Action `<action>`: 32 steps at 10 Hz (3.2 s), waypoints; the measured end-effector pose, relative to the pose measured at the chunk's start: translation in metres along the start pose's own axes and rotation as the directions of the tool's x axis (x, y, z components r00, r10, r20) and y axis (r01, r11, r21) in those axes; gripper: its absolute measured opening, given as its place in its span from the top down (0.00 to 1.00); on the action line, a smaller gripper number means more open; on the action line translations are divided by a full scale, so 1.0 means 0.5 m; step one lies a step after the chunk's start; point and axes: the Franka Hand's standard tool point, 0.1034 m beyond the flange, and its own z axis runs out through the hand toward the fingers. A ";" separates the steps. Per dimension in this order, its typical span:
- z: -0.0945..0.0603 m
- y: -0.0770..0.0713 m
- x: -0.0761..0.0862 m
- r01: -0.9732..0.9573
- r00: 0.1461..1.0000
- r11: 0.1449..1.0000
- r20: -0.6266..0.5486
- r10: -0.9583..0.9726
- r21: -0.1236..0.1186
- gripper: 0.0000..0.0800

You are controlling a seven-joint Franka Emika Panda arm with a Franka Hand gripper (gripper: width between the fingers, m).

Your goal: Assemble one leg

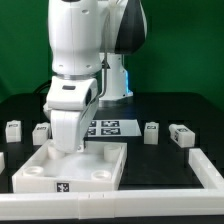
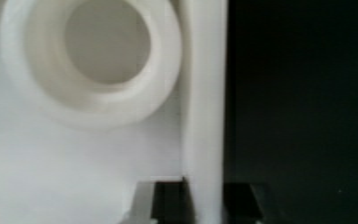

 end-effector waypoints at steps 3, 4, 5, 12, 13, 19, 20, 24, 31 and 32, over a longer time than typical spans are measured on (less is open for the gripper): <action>0.001 0.002 0.004 0.016 1.000 1.000 0.000 -0.016 -0.001 0.91; 0.000 0.010 0.025 0.058 0.998 0.998 -0.005 -0.058 -0.010 0.91; -0.001 0.012 0.053 0.095 0.995 0.995 -0.008 -0.095 -0.033 0.91; -0.010 0.020 0.212 0.118 0.993 0.993 -0.010 -0.119 -0.027 0.91; -0.009 0.021 0.209 0.115 0.993 0.993 -0.010 -0.115 -0.028 0.91; -0.008 0.021 0.207 0.122 0.992 0.992 -0.010 -0.123 -0.028 0.91; -0.007 0.021 0.209 0.146 0.989 0.989 -0.010 -0.147 -0.038 0.91; -0.009 0.022 0.248 0.206 0.979 0.978 0.018 -0.205 -0.040 0.91; -0.008 0.021 0.247 0.205 0.979 0.978 0.018 -0.204 -0.039 0.21; -0.008 0.021 0.247 0.205 0.979 0.978 0.018 -0.204 -0.039 0.19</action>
Offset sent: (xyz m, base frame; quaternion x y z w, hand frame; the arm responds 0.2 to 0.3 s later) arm 0.0254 0.0406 -0.0140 0.0019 0.0392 -0.1561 0.9870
